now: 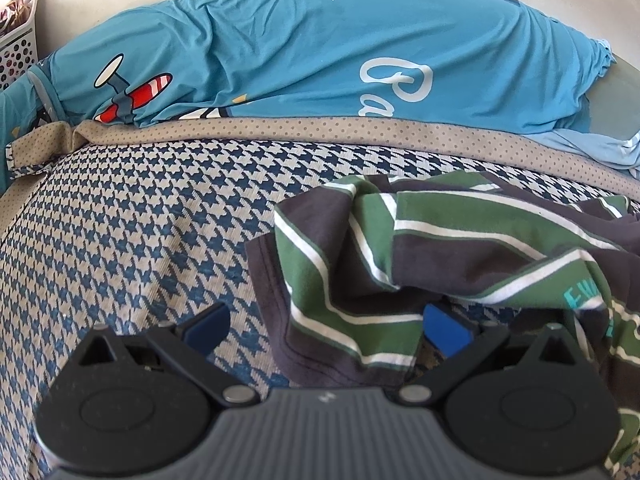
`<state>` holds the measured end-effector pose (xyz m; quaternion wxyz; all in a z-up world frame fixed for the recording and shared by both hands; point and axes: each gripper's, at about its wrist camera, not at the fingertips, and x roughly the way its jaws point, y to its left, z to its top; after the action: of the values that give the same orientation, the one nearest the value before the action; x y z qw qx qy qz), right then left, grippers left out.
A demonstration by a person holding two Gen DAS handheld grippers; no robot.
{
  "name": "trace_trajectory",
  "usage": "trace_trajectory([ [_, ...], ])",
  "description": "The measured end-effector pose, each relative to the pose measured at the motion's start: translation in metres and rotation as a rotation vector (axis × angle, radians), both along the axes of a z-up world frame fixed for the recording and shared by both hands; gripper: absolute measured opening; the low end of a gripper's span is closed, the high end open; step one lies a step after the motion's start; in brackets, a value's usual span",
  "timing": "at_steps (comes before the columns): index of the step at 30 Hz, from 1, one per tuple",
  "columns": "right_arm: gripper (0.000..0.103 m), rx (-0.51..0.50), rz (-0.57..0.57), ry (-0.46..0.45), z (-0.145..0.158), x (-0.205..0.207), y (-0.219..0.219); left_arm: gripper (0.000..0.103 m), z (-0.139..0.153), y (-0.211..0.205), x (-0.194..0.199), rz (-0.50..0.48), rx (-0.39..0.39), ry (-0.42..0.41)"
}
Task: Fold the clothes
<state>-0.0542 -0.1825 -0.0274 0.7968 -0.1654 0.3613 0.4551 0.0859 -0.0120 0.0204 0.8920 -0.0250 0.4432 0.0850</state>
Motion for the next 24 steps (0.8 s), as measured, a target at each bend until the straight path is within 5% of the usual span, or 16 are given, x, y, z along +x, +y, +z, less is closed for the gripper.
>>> trace_trajectory([
  [5,0.041,-0.042,-0.071,-0.015,-0.016,0.003,0.017,0.103,-0.003,0.007,0.001,0.008,-0.001,0.006],
  [11,0.047,0.155,-0.368,0.164,-0.019,0.046,0.005,0.103,-0.006,0.011,0.001,0.010,-0.006,0.008],
  [15,0.057,0.308,-0.460,0.222,-0.014,0.059,-0.004,0.103,-0.008,0.015,0.000,0.017,-0.009,0.009],
  [24,0.055,0.195,-0.490,0.049,-0.023,0.061,0.024,0.103,-0.011,0.024,0.000,0.029,-0.025,0.024],
])
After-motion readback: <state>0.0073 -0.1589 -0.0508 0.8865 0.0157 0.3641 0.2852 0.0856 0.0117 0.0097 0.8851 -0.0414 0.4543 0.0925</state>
